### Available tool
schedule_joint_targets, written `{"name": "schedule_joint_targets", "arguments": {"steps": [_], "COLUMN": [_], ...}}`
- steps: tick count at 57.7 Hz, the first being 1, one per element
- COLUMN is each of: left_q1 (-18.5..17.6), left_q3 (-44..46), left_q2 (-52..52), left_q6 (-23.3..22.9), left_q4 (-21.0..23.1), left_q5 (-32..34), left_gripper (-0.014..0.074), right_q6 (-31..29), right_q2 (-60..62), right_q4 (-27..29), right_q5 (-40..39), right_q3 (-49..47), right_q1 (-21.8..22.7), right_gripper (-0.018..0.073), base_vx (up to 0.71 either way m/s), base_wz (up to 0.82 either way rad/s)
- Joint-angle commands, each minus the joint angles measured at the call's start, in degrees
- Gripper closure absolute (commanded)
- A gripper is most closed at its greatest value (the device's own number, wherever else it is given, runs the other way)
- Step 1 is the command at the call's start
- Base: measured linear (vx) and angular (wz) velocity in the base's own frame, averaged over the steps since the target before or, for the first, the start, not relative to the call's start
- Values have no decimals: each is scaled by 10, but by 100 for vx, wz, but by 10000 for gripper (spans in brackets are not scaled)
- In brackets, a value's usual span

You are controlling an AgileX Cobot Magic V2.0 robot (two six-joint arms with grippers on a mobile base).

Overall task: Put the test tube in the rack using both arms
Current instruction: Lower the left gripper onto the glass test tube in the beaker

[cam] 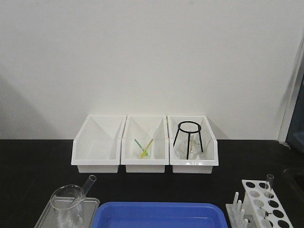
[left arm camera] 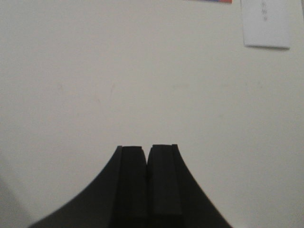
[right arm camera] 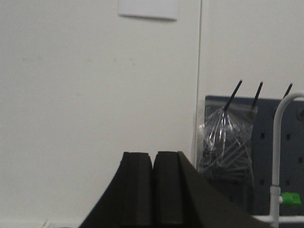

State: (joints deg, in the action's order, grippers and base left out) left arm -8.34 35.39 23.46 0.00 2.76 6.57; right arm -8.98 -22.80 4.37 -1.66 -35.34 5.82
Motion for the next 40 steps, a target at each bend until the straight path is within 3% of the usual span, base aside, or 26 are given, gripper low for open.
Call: {"name": "schedule_joint_targets", "arguments": {"steps": [1,12,22,29,40], "left_q1": [0,0,0,0,0], "left_q3": [37,40,40,40,38], "left_q2": [83,181,191,191,191], "left_q6": [0,0,0,4,4], "left_q4": [5,4,-5,-5,-4], "left_q5": [23,27,27,26,22], "left_gripper": [603,597,533,428,172], "right_q6": [-5,-5,-4,-4,-4], "right_q2": [-64,-127,-132,-132,-132], "right_q4": [-2,-2,-2,-2,-2], "right_q5": [-28,-41,-24,-12,-3], "right_q3": [-35,-35,-35,-35,-35], "right_q1": [1,1,1,1,1], "right_gripper": [570,564,498,374,64], "base_vx": [0,0,0,0,0], "base_wz": [0,0,0,0,0]}}
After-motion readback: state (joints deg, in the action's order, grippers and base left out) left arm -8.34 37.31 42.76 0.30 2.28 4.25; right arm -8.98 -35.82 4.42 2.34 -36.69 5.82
